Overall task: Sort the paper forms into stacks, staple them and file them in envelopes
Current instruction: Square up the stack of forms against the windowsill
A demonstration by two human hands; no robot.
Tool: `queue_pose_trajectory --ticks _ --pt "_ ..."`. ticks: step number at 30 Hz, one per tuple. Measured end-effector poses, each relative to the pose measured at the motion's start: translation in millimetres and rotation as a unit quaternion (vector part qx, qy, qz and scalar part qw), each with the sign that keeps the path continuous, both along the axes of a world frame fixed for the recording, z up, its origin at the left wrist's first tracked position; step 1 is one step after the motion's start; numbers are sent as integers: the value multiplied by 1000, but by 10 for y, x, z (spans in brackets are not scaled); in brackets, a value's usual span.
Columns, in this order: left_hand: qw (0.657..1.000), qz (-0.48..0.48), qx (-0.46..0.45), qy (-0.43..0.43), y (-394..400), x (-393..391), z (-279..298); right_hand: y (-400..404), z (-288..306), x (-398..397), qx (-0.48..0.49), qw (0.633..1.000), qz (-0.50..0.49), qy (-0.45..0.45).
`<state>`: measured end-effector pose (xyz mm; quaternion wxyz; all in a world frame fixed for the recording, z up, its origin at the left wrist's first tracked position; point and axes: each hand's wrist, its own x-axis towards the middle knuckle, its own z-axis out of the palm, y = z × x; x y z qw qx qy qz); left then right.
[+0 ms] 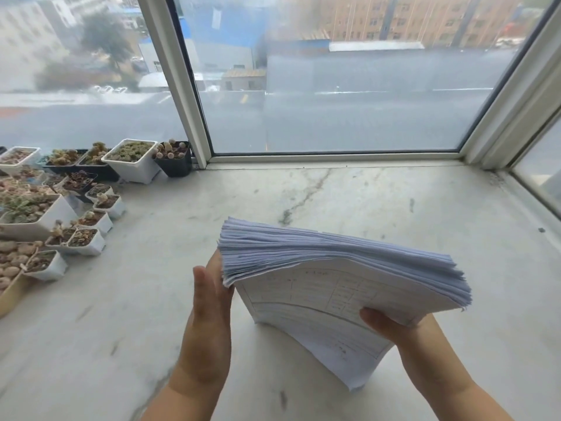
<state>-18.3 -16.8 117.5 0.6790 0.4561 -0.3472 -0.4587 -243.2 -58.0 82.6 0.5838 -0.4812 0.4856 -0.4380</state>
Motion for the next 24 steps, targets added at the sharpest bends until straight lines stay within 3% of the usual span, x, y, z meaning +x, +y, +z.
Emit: queue_pose_trajectory --ticks 3,10,22,24 --pt "997 57 -2 -49 -5 -67 201 -1 -26 4 10 1000 -5 -6" --pt "979 200 37 -7 -212 -298 405 50 -13 1 13 999 20 26" --pt "976 171 18 -132 -277 -156 429 38 54 27 -13 1000 12 3" --pt "983 119 -11 -139 -262 -94 390 11 11 26 -18 1000 4 -4"
